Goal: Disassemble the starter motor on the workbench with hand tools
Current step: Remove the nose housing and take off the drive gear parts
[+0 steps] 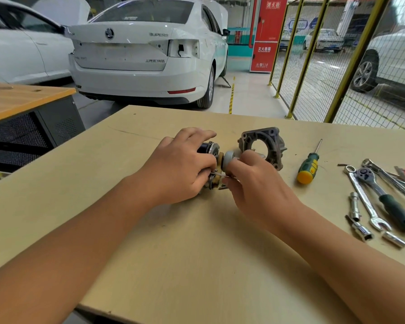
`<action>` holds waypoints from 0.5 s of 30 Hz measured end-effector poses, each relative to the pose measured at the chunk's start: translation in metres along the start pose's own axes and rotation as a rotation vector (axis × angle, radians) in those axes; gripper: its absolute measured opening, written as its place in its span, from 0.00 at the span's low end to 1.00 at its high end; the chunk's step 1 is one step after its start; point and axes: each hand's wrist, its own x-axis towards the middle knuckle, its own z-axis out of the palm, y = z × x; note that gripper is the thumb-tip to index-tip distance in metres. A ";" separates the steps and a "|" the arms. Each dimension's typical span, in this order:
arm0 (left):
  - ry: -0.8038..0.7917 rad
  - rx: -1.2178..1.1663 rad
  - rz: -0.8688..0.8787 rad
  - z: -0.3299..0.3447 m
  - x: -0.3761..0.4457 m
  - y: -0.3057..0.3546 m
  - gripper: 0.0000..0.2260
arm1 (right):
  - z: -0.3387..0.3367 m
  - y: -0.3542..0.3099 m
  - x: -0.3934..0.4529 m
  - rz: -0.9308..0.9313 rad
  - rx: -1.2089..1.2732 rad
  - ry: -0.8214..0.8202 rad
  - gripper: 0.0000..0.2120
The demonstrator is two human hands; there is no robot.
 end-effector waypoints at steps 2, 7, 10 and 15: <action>0.001 -0.016 -0.014 -0.001 0.000 0.000 0.06 | 0.003 0.003 -0.001 0.007 -0.010 -0.024 0.12; -0.002 -0.034 -0.026 -0.004 0.000 0.000 0.06 | 0.002 0.000 -0.001 0.014 -0.090 -0.072 0.08; 0.000 -0.073 -0.044 -0.005 0.000 0.000 0.05 | -0.003 -0.004 -0.002 0.016 -0.161 -0.012 0.06; -0.013 -0.149 -0.066 -0.003 0.000 -0.002 0.04 | -0.006 -0.004 -0.001 0.025 -0.138 0.004 0.07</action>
